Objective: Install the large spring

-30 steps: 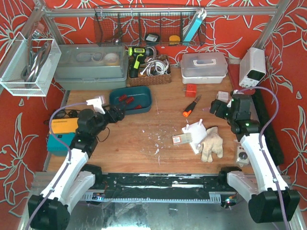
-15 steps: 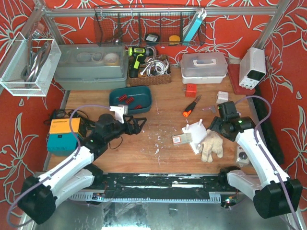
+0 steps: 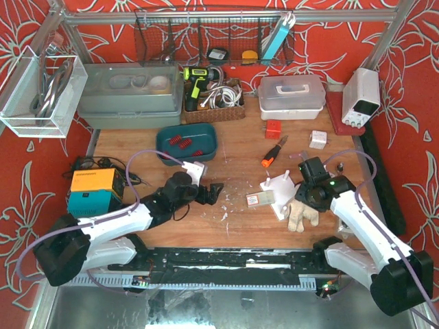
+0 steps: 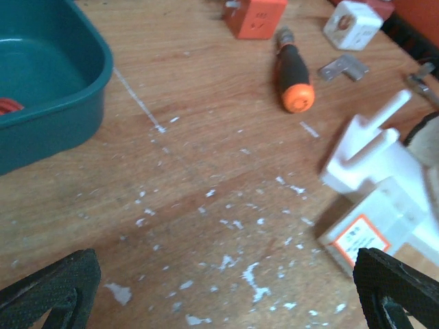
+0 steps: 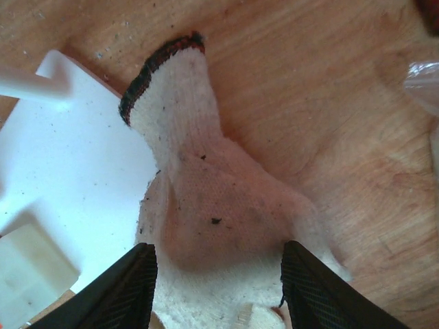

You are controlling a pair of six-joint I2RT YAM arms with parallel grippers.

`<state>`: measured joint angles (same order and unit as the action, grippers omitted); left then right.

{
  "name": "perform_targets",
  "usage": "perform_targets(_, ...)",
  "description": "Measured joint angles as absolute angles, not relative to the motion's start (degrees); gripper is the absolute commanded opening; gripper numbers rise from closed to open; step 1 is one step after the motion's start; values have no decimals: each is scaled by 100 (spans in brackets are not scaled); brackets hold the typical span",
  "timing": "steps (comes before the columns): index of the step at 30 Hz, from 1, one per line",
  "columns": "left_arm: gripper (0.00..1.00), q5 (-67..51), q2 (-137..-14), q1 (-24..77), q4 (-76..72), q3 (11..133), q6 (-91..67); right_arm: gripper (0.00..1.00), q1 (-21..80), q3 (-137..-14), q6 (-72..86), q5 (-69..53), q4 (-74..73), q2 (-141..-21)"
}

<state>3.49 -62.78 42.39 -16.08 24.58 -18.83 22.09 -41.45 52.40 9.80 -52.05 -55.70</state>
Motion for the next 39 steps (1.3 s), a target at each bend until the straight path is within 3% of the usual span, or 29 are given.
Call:
perform_targets(9, 100, 788, -6364, 4244, -1944, 2163, -1494, 45, 2364, -3809, 5561, 886, -4772, -5861)
perform_targets(13, 100, 794, -6357, 4244, -2043, 2147, -1487, 34, 2375, -3771, 5651, 908, -4685, -5837)
perform_targets(39, 100, 989, -6600, 4244, -2064, 2147, -1568, 13, 2381, -4174, 5806, 1116, -5192, -5186)
